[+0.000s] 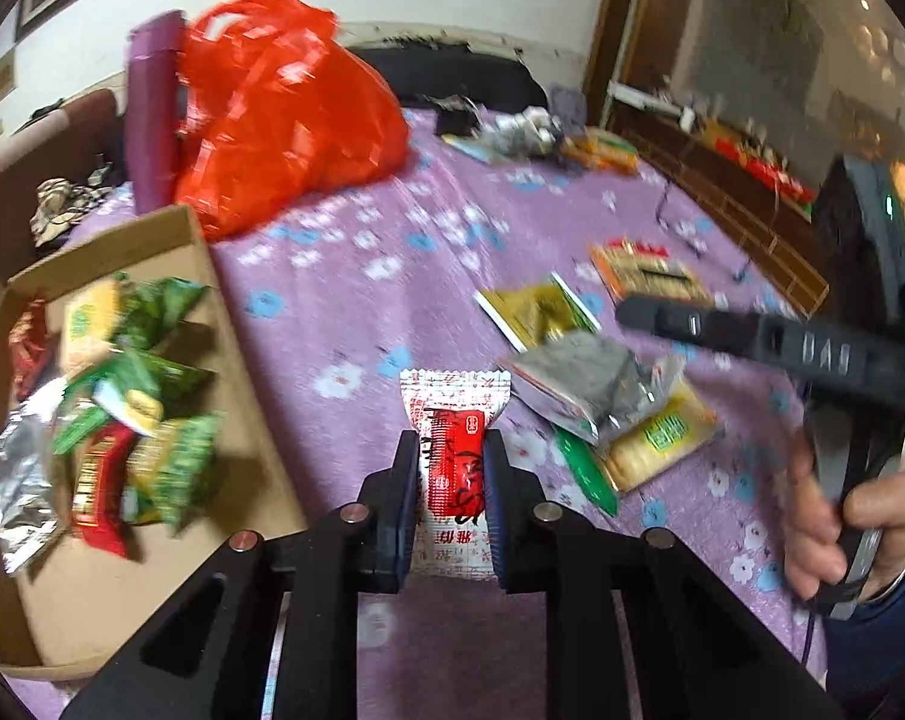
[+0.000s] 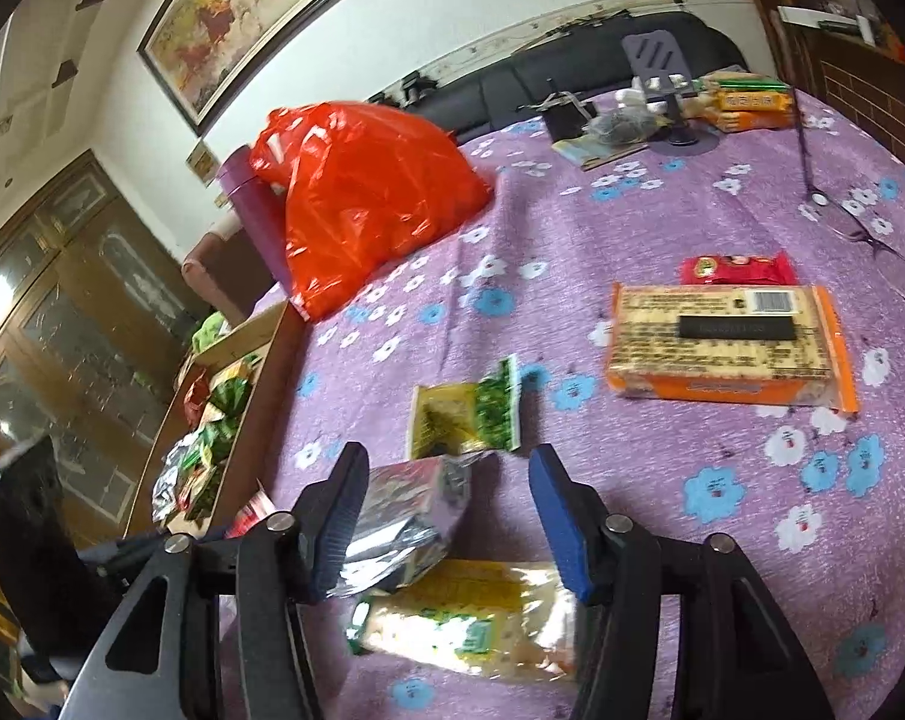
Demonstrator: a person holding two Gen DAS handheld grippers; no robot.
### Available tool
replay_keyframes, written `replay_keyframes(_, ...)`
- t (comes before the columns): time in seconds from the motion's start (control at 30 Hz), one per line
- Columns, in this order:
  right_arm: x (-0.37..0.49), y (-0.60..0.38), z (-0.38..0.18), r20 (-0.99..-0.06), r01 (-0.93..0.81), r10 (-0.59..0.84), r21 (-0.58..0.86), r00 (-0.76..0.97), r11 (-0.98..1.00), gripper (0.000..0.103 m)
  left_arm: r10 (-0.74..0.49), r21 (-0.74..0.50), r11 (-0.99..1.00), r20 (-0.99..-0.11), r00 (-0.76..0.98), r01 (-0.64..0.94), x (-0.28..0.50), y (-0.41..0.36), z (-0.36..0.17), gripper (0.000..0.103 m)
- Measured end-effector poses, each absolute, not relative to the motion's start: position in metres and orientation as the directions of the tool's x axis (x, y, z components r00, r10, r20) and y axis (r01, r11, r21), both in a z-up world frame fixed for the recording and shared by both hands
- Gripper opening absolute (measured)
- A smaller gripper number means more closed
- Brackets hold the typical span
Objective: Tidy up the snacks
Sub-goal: 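Grasp the white packet with red label with the left gripper, then lower the white packet into the tray with the left gripper while the right lowers the silver bag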
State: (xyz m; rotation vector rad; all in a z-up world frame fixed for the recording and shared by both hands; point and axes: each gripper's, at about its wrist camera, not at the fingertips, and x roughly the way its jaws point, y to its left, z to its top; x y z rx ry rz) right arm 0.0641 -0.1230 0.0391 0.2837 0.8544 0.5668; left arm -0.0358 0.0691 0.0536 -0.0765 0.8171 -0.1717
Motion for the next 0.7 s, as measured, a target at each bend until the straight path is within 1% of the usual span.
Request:
replay_keyframes(0.1,0.056,-0.1,0.042,-0.665,-0.399,0.554,0.391,0.501,0.83,0.071,-0.17,-0.148,0.985,-0.703,0.691,0.092,-0.038,0.083,0.06,0.019)
replay_keyframes(0.17,0.052,-0.082,0.042,-0.712,-0.417,0.5,0.311,0.493,0.854,0.078,-0.163,-0.157,0.985,-0.7,0.696,0.072,-0.039,0.09,0.061,0.019)
replay_keyframes(0.27,0.052,-0.056,0.036,-0.771,-0.438,0.394,0.167,0.5,0.883,0.079,-0.162,-0.166,0.984,-0.697,0.699,0.063,-0.041,0.096,0.06,0.019)
replay_keyframes(0.37,0.052,-0.044,0.026,-0.793,-0.435,0.326,0.086,0.515,0.896,0.079,-0.151,-0.158,0.986,-0.69,0.708,0.056,-0.045,0.1,0.061,0.019)
replay_keyframes(0.4,0.052,-0.045,0.024,-0.794,-0.428,0.312,0.073,0.522,0.901,0.074,-0.147,-0.156,0.986,-0.686,0.712,0.053,-0.046,0.102,0.061,0.019)
replay_keyframes(0.43,0.053,-0.047,0.023,-0.786,-0.418,0.315,0.081,0.531,0.905,0.068,-0.145,-0.157,0.986,-0.683,0.716,0.049,-0.047,0.104,0.061,0.019)
replay_keyframes(0.47,0.054,-0.053,0.022,-0.777,-0.41,0.334,0.108,0.533,0.906,0.066,-0.145,-0.16,0.986,-0.682,0.717,0.047,-0.046,0.105,0.06,0.019)
replay_keyframes(0.57,0.054,-0.062,0.024,-0.758,-0.406,0.363,0.141,0.543,0.903,0.064,-0.148,-0.174,0.984,-0.68,0.719,0.038,-0.045,0.109,0.058,0.019)
replay_keyframes(0.7,0.051,-0.07,0.031,-0.701,-0.428,0.442,0.212,0.56,0.879,0.064,-0.135,-0.166,0.986,-0.674,0.726,0.029,-0.043,0.106,0.058,0.019)
